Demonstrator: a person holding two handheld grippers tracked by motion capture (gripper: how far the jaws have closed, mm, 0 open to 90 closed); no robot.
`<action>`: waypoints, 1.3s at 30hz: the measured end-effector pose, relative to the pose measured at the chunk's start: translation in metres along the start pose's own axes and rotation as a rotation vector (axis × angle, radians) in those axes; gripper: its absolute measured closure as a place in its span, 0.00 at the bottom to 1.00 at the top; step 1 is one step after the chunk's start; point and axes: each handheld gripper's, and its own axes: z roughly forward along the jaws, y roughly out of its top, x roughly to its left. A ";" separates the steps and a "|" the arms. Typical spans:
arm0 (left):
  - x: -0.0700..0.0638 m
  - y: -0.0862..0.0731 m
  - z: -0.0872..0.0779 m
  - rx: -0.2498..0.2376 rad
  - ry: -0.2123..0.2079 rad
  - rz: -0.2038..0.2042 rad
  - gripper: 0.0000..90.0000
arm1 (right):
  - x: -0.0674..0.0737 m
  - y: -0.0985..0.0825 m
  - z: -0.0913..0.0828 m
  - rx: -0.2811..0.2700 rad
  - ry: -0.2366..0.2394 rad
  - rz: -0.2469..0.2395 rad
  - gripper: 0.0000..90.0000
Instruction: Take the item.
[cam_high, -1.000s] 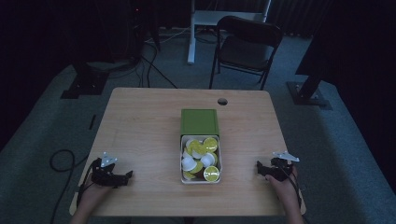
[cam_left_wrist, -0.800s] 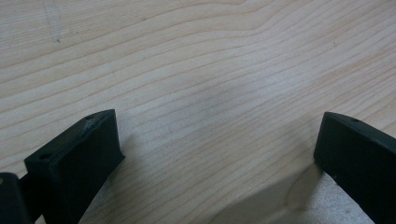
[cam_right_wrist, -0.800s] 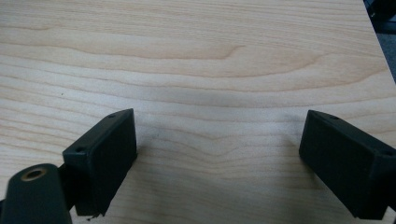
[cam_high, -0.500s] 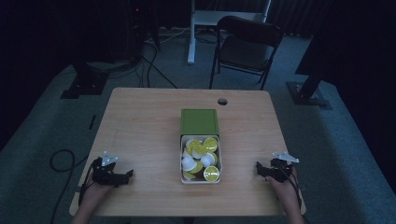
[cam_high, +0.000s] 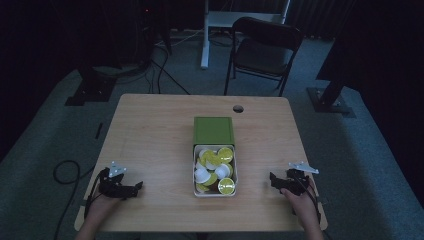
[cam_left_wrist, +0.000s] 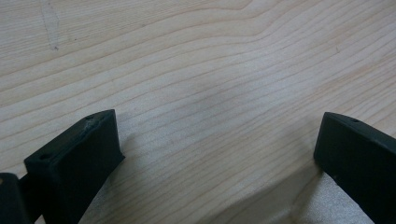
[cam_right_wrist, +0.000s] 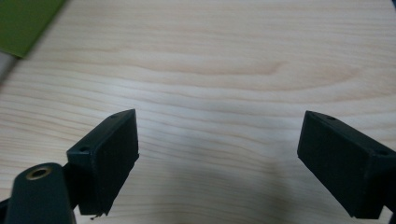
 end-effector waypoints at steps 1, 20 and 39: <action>0.000 0.000 0.000 0.000 0.000 0.000 0.01 | 0.000 0.000 0.000 0.000 0.000 0.000 0.13; 0.000 0.000 0.000 -0.001 0.002 -0.002 0.01 | 0.041 0.040 -0.039 -0.116 0.079 -0.037 0.13; 0.000 0.000 0.000 0.000 0.002 -0.001 0.01 | 0.082 0.063 -0.057 -0.155 0.172 -0.085 0.15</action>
